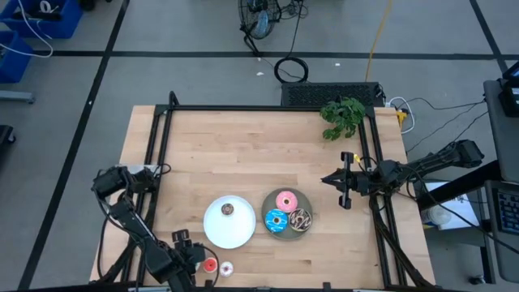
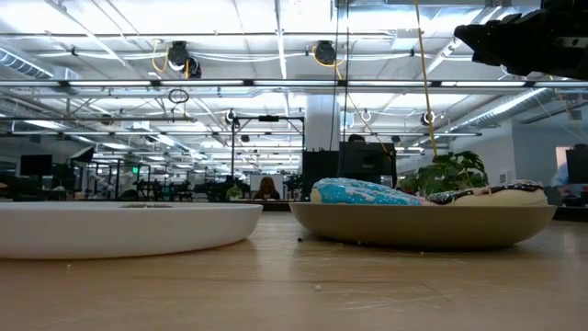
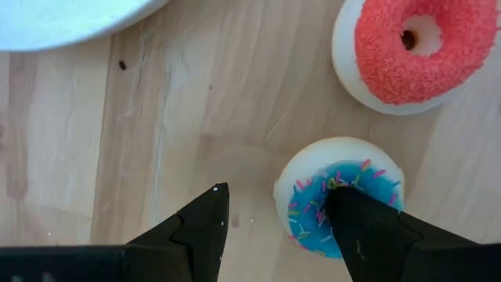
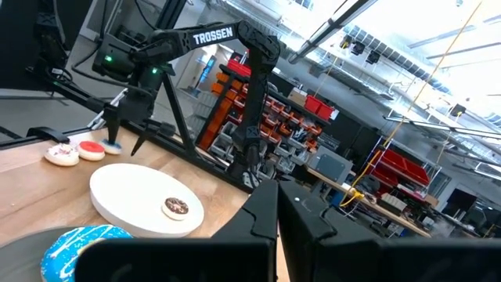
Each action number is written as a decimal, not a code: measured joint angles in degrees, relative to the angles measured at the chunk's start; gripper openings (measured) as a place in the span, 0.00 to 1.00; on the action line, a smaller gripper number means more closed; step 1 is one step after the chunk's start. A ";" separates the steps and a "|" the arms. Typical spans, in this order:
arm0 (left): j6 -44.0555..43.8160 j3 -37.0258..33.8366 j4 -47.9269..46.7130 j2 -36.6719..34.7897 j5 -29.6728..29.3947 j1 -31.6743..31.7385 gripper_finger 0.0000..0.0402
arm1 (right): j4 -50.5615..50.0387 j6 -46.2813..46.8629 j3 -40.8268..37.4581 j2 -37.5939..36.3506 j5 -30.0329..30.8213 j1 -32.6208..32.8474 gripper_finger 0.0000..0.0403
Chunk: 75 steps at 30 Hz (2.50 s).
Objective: Pick & Place donuts
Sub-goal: Put the small blue donut on the white plate
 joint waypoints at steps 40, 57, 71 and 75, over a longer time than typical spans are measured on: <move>0.73 -5.38 4.16 -13.25 -3.77 6.15 0.03 | 0.02 2.30 0.01 -0.02 0.06 0.00 0.00; 22.82 -5.23 -1.46 -14.00 -3.56 25.39 0.02 | -0.44 4.06 0.01 0.00 0.04 0.00 0.00; 26.30 -5.22 0.34 -6.85 2.85 26.92 0.04 | -1.33 4.07 0.00 0.11 0.08 0.00 0.00; 26.95 -5.22 0.32 -5.92 3.70 26.93 0.03 | -1.28 4.07 0.01 0.11 0.10 0.00 0.00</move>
